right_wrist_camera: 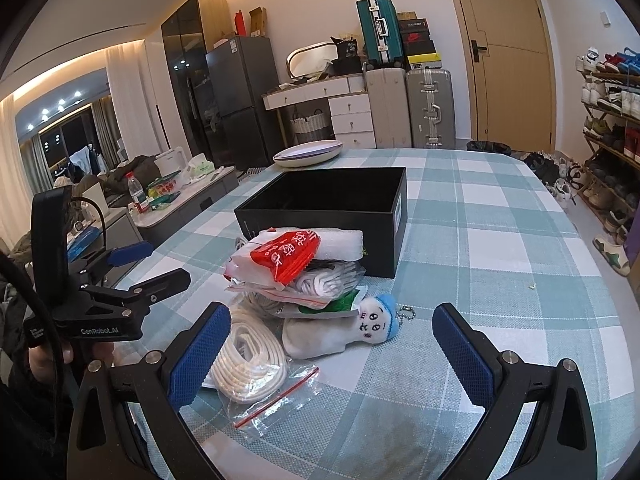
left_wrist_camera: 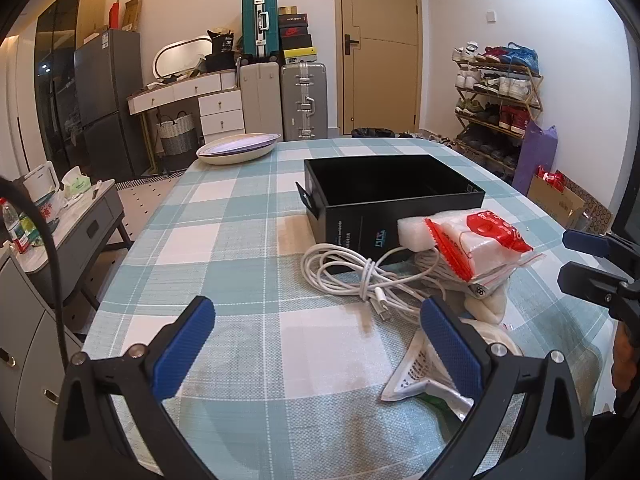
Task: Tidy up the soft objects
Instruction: 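Move the right tool onto the red-labeled plastic bag and close it, then lift the red-labeled bag with the right tool while the left tool reaches the white rope bag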
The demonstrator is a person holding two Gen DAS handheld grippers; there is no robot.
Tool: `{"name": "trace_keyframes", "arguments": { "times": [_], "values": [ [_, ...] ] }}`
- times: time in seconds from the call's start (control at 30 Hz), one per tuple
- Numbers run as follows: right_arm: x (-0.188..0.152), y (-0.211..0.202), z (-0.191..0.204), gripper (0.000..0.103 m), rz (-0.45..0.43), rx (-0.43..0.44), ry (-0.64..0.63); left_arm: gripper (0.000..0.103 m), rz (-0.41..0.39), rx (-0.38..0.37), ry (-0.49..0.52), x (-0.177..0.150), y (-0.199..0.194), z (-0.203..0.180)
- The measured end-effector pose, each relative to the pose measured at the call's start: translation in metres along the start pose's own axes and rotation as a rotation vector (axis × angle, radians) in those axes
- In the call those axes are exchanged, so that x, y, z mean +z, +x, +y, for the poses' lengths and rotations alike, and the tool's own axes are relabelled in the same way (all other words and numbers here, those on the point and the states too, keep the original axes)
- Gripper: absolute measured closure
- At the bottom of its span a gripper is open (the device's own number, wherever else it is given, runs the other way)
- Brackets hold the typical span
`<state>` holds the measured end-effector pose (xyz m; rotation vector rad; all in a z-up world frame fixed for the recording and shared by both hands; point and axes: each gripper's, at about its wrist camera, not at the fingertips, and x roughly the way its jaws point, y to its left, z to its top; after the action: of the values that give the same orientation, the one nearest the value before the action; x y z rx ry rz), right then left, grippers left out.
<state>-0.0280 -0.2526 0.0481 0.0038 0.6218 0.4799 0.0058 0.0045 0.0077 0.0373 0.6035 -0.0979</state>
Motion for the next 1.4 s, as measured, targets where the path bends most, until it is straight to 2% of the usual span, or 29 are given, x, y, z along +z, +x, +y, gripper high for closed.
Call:
{"name": "trace_keyframes", "arguments": {
  "times": [0.33,0.53,0.9,0.97,1.13,1.27,1.4],
  "values": [
    [0.020,0.024,0.018,0.000,0.036,-0.015,-0.049,0.000,-0.003,0.028,-0.031,0.002,0.001,0.018],
    [0.029,0.046,0.029,0.000,0.067,0.005,-0.069,0.000,0.002,0.034,-0.042,0.002,0.003,0.024],
    [0.037,0.074,0.041,0.001,0.111,-0.003,-0.102,0.000,0.004,0.049,-0.070,0.002,0.006,0.034],
    [0.037,0.076,0.042,0.007,0.115,-0.005,-0.105,0.000,0.006,0.048,-0.071,0.002,0.007,0.034],
    [0.038,0.081,0.041,0.029,0.143,0.024,-0.090,0.000,0.009,0.042,-0.065,0.002,0.007,0.032],
    [0.035,0.074,0.041,0.044,0.119,0.051,-0.098,0.000,0.011,0.032,-0.051,0.003,0.006,0.028],
    [0.032,0.061,0.039,0.046,0.077,0.067,-0.106,0.000,0.009,0.022,-0.038,0.004,0.004,0.022]
  ]
}}
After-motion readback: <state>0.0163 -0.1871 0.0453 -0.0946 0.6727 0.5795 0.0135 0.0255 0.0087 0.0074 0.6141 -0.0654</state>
